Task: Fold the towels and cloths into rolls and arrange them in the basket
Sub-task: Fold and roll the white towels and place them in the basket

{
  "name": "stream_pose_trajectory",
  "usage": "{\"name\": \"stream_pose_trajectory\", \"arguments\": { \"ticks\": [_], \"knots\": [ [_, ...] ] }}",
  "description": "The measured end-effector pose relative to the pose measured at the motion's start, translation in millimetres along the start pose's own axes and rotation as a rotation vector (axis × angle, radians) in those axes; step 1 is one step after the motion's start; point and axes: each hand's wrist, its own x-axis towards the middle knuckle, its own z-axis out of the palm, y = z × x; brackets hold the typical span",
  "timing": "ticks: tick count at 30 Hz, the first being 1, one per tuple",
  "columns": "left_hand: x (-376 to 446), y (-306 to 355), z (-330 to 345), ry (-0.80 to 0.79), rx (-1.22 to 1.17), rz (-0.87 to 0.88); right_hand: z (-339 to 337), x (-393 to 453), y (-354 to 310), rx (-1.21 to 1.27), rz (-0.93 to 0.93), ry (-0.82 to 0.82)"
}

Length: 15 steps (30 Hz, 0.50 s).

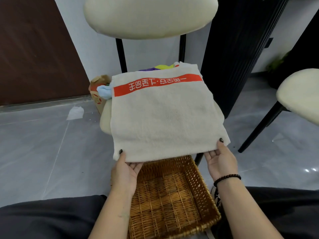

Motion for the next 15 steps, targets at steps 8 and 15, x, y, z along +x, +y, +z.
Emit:
{"name": "stream_pose_trajectory", "arguments": {
  "ticks": [8, 15],
  "knots": [
    [-21, 31, -3, 0.126, 0.591, 0.368, 2, -12, -33, -0.768, -0.324, 0.070],
    [-43, 85, 15, -0.089, 0.786, 0.446, 27, -25, -93, -1.148, -0.420, -0.193]
  ]
}}
